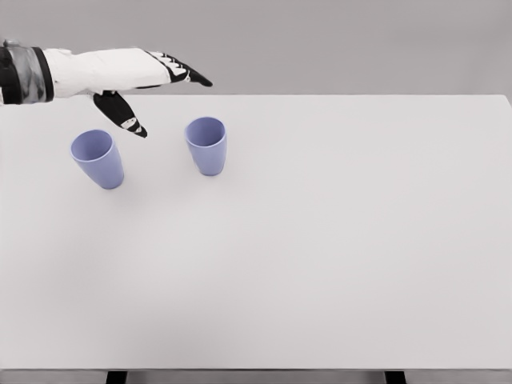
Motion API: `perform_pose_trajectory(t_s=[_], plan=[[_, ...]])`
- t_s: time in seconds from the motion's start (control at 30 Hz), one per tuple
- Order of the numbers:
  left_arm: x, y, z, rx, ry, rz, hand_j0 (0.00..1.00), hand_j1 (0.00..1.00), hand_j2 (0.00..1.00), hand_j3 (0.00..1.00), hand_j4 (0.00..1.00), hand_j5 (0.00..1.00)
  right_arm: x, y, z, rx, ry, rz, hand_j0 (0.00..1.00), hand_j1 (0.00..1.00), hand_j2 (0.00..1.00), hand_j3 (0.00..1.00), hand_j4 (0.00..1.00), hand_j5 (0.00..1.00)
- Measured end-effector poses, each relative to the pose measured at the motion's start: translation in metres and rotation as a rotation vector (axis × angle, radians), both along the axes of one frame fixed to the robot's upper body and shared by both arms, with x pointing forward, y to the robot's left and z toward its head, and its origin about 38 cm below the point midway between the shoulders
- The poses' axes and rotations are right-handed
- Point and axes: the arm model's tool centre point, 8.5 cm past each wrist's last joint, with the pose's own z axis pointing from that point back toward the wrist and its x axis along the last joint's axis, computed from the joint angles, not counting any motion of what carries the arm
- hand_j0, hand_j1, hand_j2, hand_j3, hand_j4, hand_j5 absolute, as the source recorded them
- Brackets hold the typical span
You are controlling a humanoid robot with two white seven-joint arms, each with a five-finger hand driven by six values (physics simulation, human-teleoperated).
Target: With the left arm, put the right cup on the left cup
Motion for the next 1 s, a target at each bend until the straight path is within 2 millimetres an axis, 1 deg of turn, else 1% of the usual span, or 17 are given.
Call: perform_pose_trajectory(t_s=[0.03, 0.07, 0.17, 0.23, 0.3, 0.4, 0.5, 0.53, 0.63, 0.73, 0.87, 0.93, 1.0], plan=[[0.003, -0.002, -0.004, 0.007, 0.010, 0.002, 1.00, 1.00, 1.00, 1.00, 1.00, 1.00, 0.000, 0.000, 0.000, 0.000, 0.000, 0.000, 1.00, 1.00, 1.00, 1.00, 1.00, 1.00], [0.007, -0.006, -0.002, 0.014, 0.007, 0.003, 1.00, 1.00, 1.00, 1.00, 1.00, 1.00, 0.000, 0.000, 0.000, 0.000, 0.000, 0.000, 1.00, 1.00, 1.00, 1.00, 1.00, 1.00], [0.021, -0.016, -0.012, 0.027, 0.036, 0.008, 1.00, 1.00, 1.00, 1.00, 1.00, 1.00, -0.001, 0.000, 0.000, 0.000, 0.002, 0.000, 1.00, 1.00, 1.00, 1.00, 1.00, 1.00], [0.026, -0.020, -0.023, 0.033, 0.063, 0.011, 1.00, 1.00, 1.00, 1.00, 1.00, 1.00, -0.001, 0.000, 0.000, 0.000, 0.001, 0.000, 1.00, 1.00, 1.00, 1.00, 1.00, 1.00], [0.029, -0.025, -0.024, 0.034, 0.074, 0.005, 1.00, 1.00, 1.00, 1.00, 1.00, 1.00, 0.000, 0.000, 0.000, 0.000, 0.000, 0.000, 1.00, 1.00, 1.00, 1.00, 1.00, 1.00], [0.034, -0.034, -0.002, 0.057, 0.054, -0.014, 1.00, 1.00, 1.00, 1.00, 1.00, 1.00, 0.000, 0.000, 0.000, 0.000, 0.000, 0.000, 1.00, 1.00, 1.00, 1.00, 1.00, 1.00], [0.034, -0.037, -0.029, 0.082, 0.129, -0.020, 1.00, 1.00, 1.00, 1.00, 1.00, 1.00, 0.000, 0.000, 0.000, 0.000, 0.000, 0.000, 1.00, 1.00, 1.00, 1.00, 1.00, 1.00], [0.034, -0.039, -0.034, 0.089, 0.145, -0.023, 1.00, 1.00, 1.00, 1.00, 1.00, 1.00, 0.000, 0.000, 0.000, 0.000, 0.000, 0.000, 1.00, 1.00, 1.00, 1.00, 1.00, 1.00], [0.040, -0.039, -0.043, 0.102, 0.170, -0.009, 1.00, 1.00, 1.00, 1.00, 1.00, 1.00, 0.000, 0.000, 0.000, 0.000, 0.000, 0.000, 1.00, 1.00, 1.00, 1.00, 1.00, 1.00], [0.049, -0.037, -0.050, 0.109, 0.183, 0.018, 1.00, 1.00, 1.00, 1.00, 1.00, 1.00, 0.000, 0.000, 0.000, 0.000, 0.000, 0.000, 1.00, 1.00, 1.00, 1.00, 1.00, 1.00], [0.059, -0.039, -0.055, 0.111, 0.194, 0.044, 1.00, 1.00, 1.00, 1.00, 1.00, 1.00, 0.000, 0.000, 0.000, 0.000, 0.000, 0.001, 1.00, 1.00, 1.00, 1.00, 1.00, 1.00], [0.063, -0.041, -0.057, 0.111, 0.196, 0.050, 1.00, 1.00, 1.00, 1.00, 1.00, 1.00, 0.000, 0.000, 0.000, 0.000, 0.000, 0.001, 1.00, 1.00, 1.00, 1.00, 1.00, 1.00], [0.066, -0.045, -0.053, 0.110, 0.190, 0.050, 1.00, 1.00, 1.00, 1.00, 1.00, 1.00, 0.000, 0.000, 0.000, 0.000, 0.000, 0.000, 1.00, 1.00, 1.00, 1.00, 1.00, 1.00]])
